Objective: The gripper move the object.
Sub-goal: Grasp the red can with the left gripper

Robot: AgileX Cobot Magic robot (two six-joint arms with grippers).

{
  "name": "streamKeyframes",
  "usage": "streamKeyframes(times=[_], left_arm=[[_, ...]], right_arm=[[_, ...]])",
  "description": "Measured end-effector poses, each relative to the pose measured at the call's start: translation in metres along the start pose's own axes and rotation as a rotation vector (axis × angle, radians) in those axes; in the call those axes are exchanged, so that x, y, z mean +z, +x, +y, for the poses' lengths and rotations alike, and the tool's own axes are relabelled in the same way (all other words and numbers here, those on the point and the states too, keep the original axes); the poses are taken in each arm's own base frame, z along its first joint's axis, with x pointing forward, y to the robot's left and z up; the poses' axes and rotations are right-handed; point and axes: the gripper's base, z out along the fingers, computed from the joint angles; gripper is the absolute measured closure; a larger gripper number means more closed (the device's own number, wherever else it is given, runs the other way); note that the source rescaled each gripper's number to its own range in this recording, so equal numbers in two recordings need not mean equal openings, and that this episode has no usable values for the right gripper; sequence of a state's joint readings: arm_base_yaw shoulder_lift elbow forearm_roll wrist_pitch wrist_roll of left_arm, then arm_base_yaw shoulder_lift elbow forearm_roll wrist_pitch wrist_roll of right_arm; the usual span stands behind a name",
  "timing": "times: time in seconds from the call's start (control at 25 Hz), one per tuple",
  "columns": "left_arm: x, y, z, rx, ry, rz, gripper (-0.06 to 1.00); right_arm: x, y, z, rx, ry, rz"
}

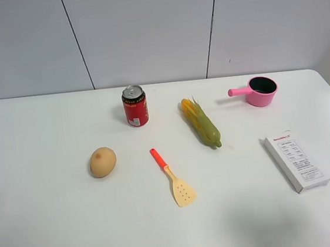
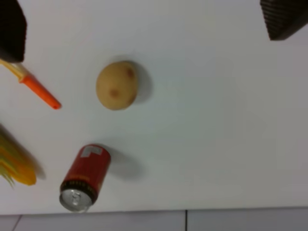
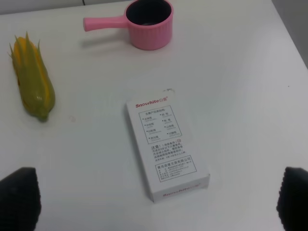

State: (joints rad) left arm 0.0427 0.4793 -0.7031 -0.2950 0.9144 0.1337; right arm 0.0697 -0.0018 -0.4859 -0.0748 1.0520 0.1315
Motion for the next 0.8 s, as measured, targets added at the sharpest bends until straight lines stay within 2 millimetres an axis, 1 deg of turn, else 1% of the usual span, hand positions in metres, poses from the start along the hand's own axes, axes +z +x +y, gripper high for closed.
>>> streamKeyframes(times=[0.12, 0.36, 0.6, 0.8], left_arm=[[0.023, -0.009, 0.003, -0.009, 0.021, 0.062, -0.06], [0.066, -0.029, 0.01, 0.027, 0.045, 0.041, -0.06], [0.104, -0.036, 0.011, 0.094, 0.057, 0.054, -0.06], [0.136, -0.036, 0.003, 0.12, 0.078, 0.073, -0.06]], right_arm=[[0.0, 0.0, 0.0, 0.0, 0.0, 0.0], [0.0, 0.0, 0.0, 0.0, 0.0, 0.0], [0.0, 0.0, 0.0, 0.0, 0.0, 0.0], [0.0, 0.0, 0.0, 0.0, 0.0, 0.0]])
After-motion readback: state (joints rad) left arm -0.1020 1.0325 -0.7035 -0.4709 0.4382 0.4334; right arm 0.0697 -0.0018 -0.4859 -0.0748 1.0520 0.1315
